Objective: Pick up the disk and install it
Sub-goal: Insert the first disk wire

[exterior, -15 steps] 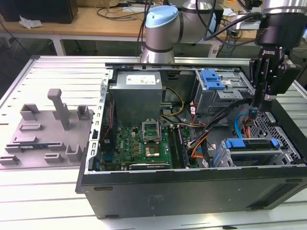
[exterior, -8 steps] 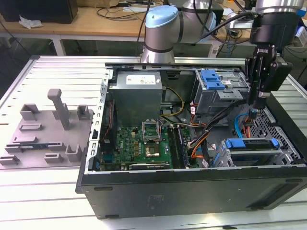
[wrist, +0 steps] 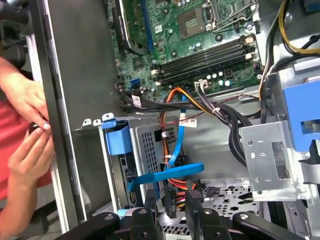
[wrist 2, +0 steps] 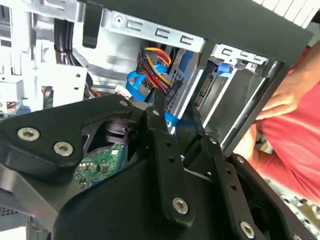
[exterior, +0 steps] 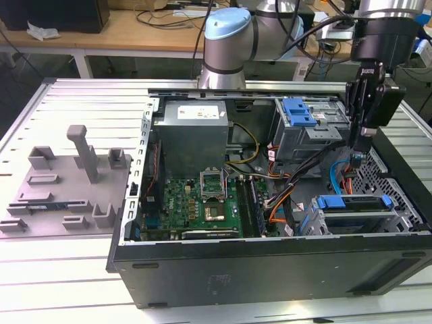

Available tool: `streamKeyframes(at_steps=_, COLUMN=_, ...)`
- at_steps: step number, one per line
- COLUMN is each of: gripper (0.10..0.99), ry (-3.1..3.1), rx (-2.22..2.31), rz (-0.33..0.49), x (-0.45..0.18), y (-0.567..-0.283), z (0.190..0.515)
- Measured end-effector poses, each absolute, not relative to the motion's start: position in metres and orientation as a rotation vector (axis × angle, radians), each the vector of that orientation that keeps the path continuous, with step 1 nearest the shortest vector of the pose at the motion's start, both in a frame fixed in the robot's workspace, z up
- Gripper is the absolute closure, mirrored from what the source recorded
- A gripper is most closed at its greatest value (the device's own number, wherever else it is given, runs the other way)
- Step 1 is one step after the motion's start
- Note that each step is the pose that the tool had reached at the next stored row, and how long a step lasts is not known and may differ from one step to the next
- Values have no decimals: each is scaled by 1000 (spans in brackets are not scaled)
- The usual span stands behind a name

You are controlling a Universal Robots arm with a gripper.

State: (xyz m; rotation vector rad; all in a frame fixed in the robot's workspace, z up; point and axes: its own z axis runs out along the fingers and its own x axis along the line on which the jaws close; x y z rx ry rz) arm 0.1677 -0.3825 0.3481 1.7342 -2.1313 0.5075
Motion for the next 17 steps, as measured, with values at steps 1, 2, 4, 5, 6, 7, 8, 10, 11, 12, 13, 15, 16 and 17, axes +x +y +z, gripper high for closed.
streamKeyframes(at_steps=1, gripper=722, ry=-2125, rx=1734, rz=515, x=168, y=-382, z=347)
streamKeyframes(at_steps=2, gripper=722, ry=-2121, rx=1736, rz=518, x=168, y=-382, z=346)
streamKeyframes(at_steps=4, gripper=722, ry=-2103, rx=1754, rz=527, x=168, y=-382, z=344)
streamKeyframes(at_steps=5, gripper=722, ry=-2099, rx=1757, rz=529, x=168, y=-380, z=344)
streamKeyframes(at_steps=6, gripper=722, ry=-2096, rx=1760, rz=531, x=168, y=-377, z=344)
streamKeyframes(at_steps=7, gripper=722, ry=-2094, rx=1762, rz=533, x=168, y=-375, z=343)
streamKeyframes(at_steps=8, gripper=722, ry=-2088, rx=1760, rz=540, x=168, y=-373, z=342)
streamKeyframes(at_steps=10, gripper=722, ry=-2079, rx=1752, rz=553, x=168, y=-371, z=340)
streamKeyframes(at_steps=11, gripper=722, ry=-2074, rx=1748, rz=560, x=168, y=-371, z=339)
streamKeyframes(at_steps=12, gripper=722, ry=-2066, rx=1740, rz=573, x=168, y=-371, z=338)
streamKeyframes(at_steps=13, gripper=722, ry=-2059, rx=1734, rz=583, x=169, y=-371, z=337)
streamKeyframes(at_steps=15, gripper=722, ry=-2052, rx=1728, rz=593, x=169, y=-371, z=335)
streamKeyframes(at_steps=16, gripper=722, ry=-2051, rx=1727, rz=594, x=169, y=-371, z=334)
streamKeyframes(at_steps=17, gripper=722, ry=-2050, rx=1727, rz=595, x=169, y=-371, z=333)
